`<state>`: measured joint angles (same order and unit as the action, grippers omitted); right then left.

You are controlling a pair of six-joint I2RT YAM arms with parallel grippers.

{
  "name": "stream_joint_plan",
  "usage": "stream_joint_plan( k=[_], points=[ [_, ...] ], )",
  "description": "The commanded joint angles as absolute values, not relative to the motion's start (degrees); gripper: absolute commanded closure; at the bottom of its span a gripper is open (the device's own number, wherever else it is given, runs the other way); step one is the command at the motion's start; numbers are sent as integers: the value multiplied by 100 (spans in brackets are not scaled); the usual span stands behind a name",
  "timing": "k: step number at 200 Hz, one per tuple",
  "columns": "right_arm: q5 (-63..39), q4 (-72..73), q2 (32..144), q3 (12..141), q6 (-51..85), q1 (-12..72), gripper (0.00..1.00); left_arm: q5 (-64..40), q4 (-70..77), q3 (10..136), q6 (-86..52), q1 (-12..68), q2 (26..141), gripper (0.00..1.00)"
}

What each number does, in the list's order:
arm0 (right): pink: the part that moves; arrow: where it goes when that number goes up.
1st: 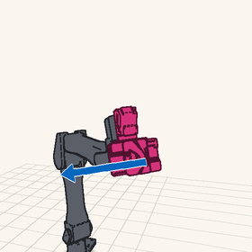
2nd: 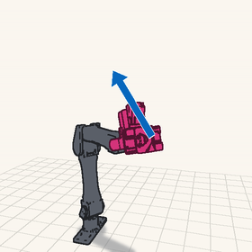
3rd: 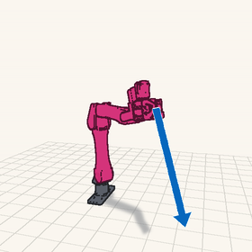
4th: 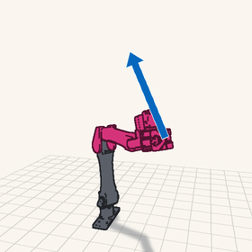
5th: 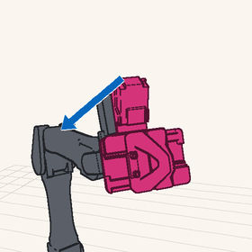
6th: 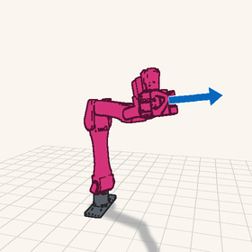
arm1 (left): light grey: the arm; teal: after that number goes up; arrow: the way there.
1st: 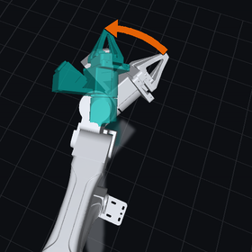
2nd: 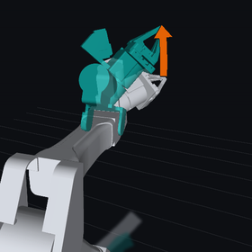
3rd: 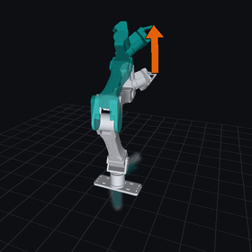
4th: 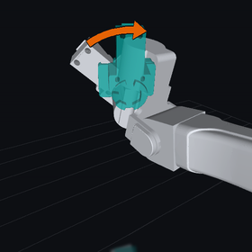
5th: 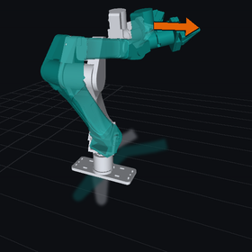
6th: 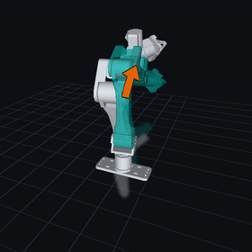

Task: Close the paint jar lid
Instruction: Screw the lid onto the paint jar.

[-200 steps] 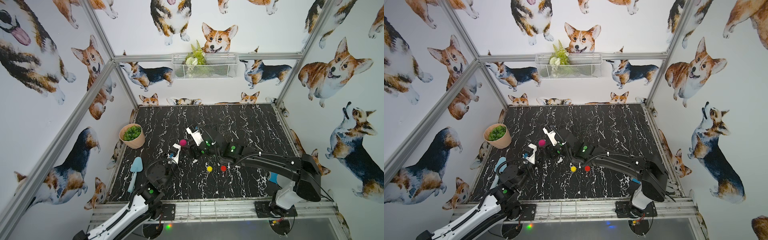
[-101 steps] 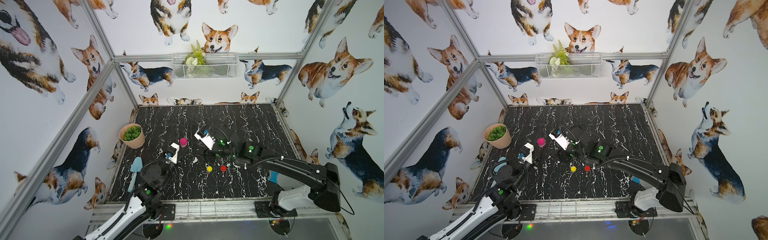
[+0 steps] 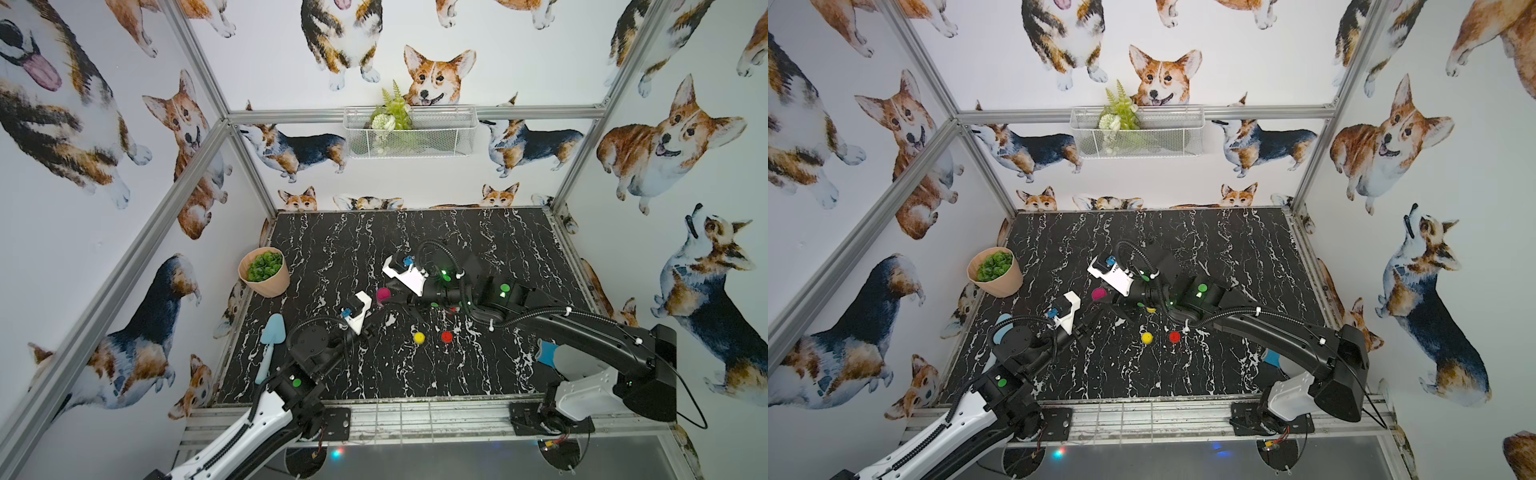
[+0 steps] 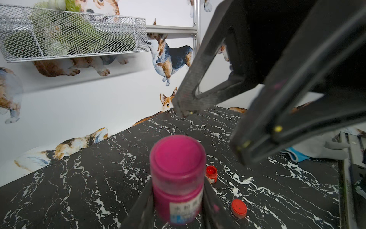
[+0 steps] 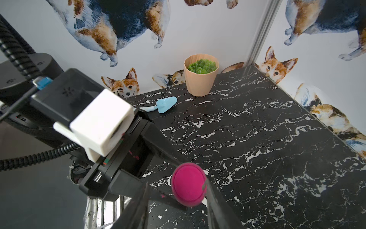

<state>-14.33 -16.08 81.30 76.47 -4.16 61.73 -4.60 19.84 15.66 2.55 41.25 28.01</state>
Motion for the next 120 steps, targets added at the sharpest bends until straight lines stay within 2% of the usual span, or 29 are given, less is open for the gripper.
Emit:
stream_joint_plan(
  k=[1,63,92,120],
  points=[
    [-1572,-1586,8212,7712,-554,6168,55,-619,2075,1622,237,4122,2811,64],
    [-1406,-1608,8402,7804,-606,6159,55,-585,2058,1619,255,4118,2771,64],
    [-1391,-1639,8437,7815,-624,6161,59,-536,2047,1619,278,4117,2718,64],
    [-1340,-1661,8455,7796,-633,6160,59,-514,2040,1617,290,4113,2685,64]
  ],
)
